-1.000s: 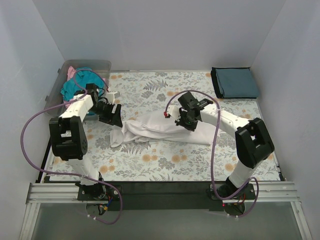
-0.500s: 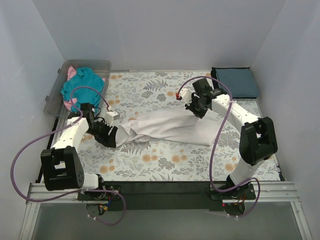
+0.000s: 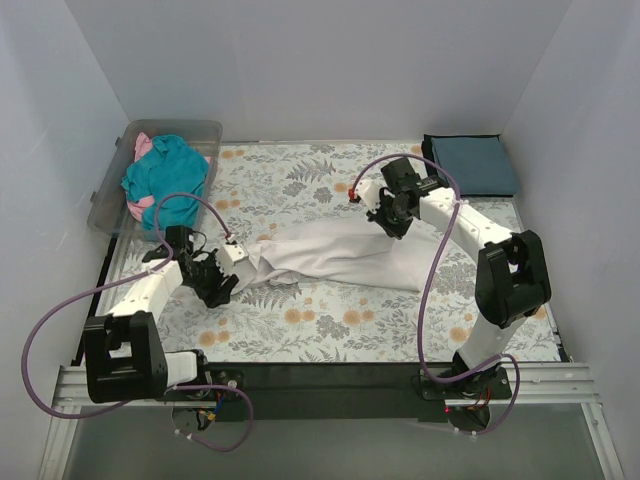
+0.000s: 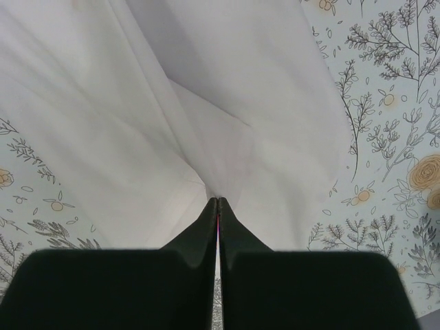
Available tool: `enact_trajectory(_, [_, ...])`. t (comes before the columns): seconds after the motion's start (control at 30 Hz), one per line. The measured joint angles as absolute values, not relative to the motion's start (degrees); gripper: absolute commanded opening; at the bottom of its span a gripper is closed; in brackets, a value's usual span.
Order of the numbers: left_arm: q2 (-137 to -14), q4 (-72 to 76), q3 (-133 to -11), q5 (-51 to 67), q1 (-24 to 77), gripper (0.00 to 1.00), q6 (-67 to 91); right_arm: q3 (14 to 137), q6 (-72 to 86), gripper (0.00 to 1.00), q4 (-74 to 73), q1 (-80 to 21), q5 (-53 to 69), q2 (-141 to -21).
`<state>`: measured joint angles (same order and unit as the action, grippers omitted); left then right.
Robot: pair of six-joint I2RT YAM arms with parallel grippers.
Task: Fold and stack the t-shirts
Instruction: Flatten the tshirt out
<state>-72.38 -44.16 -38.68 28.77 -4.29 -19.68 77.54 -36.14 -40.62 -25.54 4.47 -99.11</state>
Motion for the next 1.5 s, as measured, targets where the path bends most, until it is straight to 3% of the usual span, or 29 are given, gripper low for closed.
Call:
enact_trajectory(0.17, [-73.9, -38.7, -37.8, 27.8, -3.2, 0.52, -21.1, 78.5, -36.2, 0.01, -41.0, -25.5, 4.5, -99.1])
enact_trajectory(0.27, [-75.7, -36.3, -37.7, 27.4, -2.0, 0.41, -21.4, 78.9, -36.2, 0.01, -41.4, -25.2, 4.5, -99.1])
enact_trajectory(0.33, [-76.8, -35.0, -37.5, 26.9, -0.6, 0.4, -21.7, 79.1, -36.2, 0.01, -41.8, -24.9, 4.4, -99.1])
enact_trajectory(0.5, [-77.1, -34.7, -37.0, 26.1, 2.0, 0.51, -23.4, 79.5, -36.2, 0.01, -42.3, -24.0, 4.5, -99.1])
enact_trajectory(0.93, [-75.1, -38.9, -36.1, 25.5, 2.2, 0.58, -28.1, 79.8, -36.2, 0.01, -43.5, -23.6, 4.6, -99.1])
enact_trajectory(1.2, [-72.8, -42.7, -36.1, 24.9, 2.4, 0.5, -28.8, 80.2, -36.2, 0.01, -43.7, -23.6, 4.6, -99.1])
enact_trajectory(1.5, [-67.2, -50.2, -39.0, 26.0, 2.7, 0.5, -30.3, 80.8, -36.2, 0.01, -44.0, -23.6, 4.8, -99.1])
